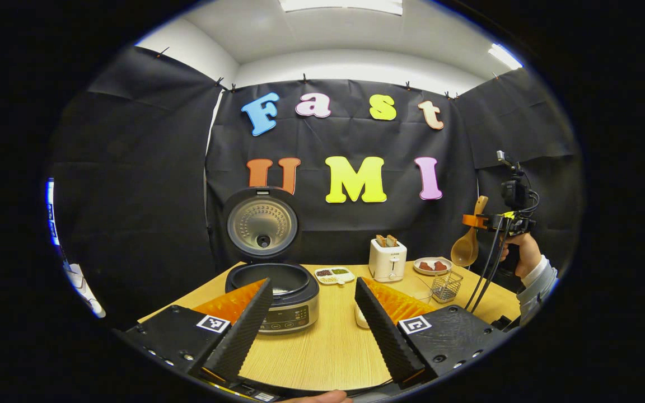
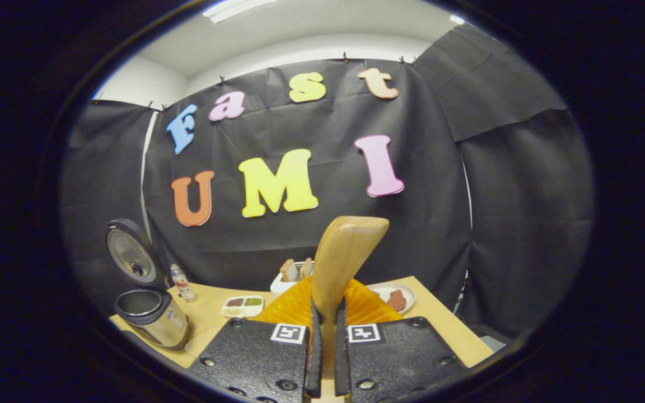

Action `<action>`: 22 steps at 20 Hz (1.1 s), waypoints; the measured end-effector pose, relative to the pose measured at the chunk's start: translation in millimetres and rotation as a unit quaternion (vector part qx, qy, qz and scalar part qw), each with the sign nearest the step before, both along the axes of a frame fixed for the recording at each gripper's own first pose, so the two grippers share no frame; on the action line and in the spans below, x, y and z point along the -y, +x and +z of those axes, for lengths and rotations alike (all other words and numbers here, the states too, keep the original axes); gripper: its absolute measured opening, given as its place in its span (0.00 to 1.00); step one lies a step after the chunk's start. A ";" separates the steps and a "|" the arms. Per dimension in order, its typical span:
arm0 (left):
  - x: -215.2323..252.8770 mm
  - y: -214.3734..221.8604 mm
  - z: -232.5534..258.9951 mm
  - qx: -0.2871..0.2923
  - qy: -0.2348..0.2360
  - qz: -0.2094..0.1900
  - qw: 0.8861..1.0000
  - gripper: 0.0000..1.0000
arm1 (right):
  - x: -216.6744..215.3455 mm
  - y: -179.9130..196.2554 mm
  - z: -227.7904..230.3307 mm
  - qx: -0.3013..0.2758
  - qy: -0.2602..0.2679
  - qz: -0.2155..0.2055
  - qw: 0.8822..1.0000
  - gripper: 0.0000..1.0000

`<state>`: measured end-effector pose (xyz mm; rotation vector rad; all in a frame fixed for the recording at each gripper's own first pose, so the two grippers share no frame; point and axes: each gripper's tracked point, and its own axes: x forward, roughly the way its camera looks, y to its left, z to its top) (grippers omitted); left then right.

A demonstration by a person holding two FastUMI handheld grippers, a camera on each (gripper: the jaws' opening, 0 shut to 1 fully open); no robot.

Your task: Close the left gripper, press the button to open the rice cooker; take a wooden spoon from the chopstick holder with the right hand, scoop a spoonful of rice and pour it into the rice cooker, then put the wooden spoon back into the chopstick holder.

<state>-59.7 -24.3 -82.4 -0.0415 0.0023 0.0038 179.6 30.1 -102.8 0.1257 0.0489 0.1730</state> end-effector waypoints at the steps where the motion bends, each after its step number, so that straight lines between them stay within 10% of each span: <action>1: 1.8 1.8 -0.7 -0.002 0.000 -0.002 1.000 0.94 | 4.8 9.6 -6.3 -0.004 0.003 -0.006 1.000 0.14; 14: 3.3 23.0 2.4 -0.001 0.000 0.008 1.000 0.94 | 14.6 86.8 -100.4 -0.089 0.053 -0.004 0.995 0.17; 20: -1.9 24.5 11.3 0.000 -0.003 0.008 1.000 0.94 | 32.0 78.2 -58.7 -0.049 0.029 -0.042 0.998 0.91; 22: -3.6 23.9 15.8 0.005 0.001 0.010 1.000 0.94 | 36.0 64.0 -39.5 -0.033 0.012 -0.055 0.998 1.00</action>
